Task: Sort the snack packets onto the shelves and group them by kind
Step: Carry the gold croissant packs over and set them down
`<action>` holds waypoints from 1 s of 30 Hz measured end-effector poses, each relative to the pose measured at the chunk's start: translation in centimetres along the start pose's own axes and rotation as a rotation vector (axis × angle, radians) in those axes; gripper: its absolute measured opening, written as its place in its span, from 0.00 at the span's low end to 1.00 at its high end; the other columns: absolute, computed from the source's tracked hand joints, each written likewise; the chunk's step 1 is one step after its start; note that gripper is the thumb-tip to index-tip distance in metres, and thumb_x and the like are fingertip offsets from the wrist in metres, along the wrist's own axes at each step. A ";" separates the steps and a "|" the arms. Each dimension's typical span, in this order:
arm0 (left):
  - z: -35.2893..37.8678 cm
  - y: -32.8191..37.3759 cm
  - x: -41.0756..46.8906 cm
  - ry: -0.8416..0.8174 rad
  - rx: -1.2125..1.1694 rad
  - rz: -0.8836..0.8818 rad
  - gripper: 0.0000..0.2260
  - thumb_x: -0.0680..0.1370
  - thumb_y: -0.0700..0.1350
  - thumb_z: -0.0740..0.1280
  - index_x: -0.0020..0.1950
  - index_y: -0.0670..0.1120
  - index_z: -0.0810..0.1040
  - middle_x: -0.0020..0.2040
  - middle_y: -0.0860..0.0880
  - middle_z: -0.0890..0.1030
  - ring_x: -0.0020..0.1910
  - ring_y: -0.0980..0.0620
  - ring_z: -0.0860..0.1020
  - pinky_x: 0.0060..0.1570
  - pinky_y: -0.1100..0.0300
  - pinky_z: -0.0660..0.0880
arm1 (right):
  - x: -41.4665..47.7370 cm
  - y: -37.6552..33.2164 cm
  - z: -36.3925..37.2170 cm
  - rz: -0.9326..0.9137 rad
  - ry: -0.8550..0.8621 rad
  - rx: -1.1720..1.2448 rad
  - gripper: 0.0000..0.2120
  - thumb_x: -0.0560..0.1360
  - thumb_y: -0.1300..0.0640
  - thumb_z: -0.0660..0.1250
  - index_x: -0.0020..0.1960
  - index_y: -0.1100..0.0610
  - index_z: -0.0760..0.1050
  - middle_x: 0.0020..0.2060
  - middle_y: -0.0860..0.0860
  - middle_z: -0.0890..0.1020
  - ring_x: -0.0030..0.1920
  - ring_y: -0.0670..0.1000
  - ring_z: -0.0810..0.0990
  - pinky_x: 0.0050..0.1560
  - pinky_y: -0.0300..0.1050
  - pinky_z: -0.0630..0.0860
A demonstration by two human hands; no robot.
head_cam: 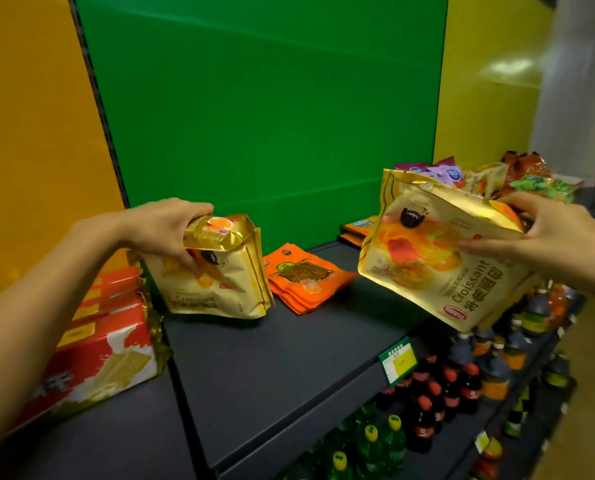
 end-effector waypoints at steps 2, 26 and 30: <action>-2.2 0.9 -0.5 0.070 -0.039 0.005 0.23 0.60 0.48 0.80 0.47 0.52 0.69 0.45 0.53 0.77 0.45 0.54 0.76 0.43 0.59 0.73 | 0.0 1.0 -1.0 0.017 0.025 0.015 0.43 0.51 0.35 0.68 0.63 0.52 0.70 0.45 0.52 0.77 0.41 0.54 0.78 0.42 0.52 0.79; 0.7 36.1 20.7 0.585 0.070 0.001 0.30 0.65 0.66 0.69 0.53 0.43 0.69 0.51 0.41 0.80 0.50 0.38 0.78 0.41 0.52 0.67 | 4.8 30.3 -16.4 0.054 0.169 -0.241 0.29 0.61 0.37 0.71 0.56 0.50 0.72 0.45 0.48 0.78 0.47 0.55 0.79 0.47 0.59 0.79; 0.8 39.6 24.4 0.592 0.077 -0.015 0.30 0.66 0.65 0.69 0.54 0.43 0.70 0.51 0.41 0.80 0.51 0.38 0.78 0.42 0.51 0.68 | 8.2 33.6 -17.9 0.030 0.159 -0.228 0.30 0.61 0.37 0.71 0.57 0.51 0.72 0.46 0.48 0.77 0.47 0.55 0.79 0.47 0.59 0.78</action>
Point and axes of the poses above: each hand's wrist, its own x-axis towards the middle knuckle, its own z-axis out of the palm, y = z × x, the point moved 7 cm from there along x, towards the middle knuckle
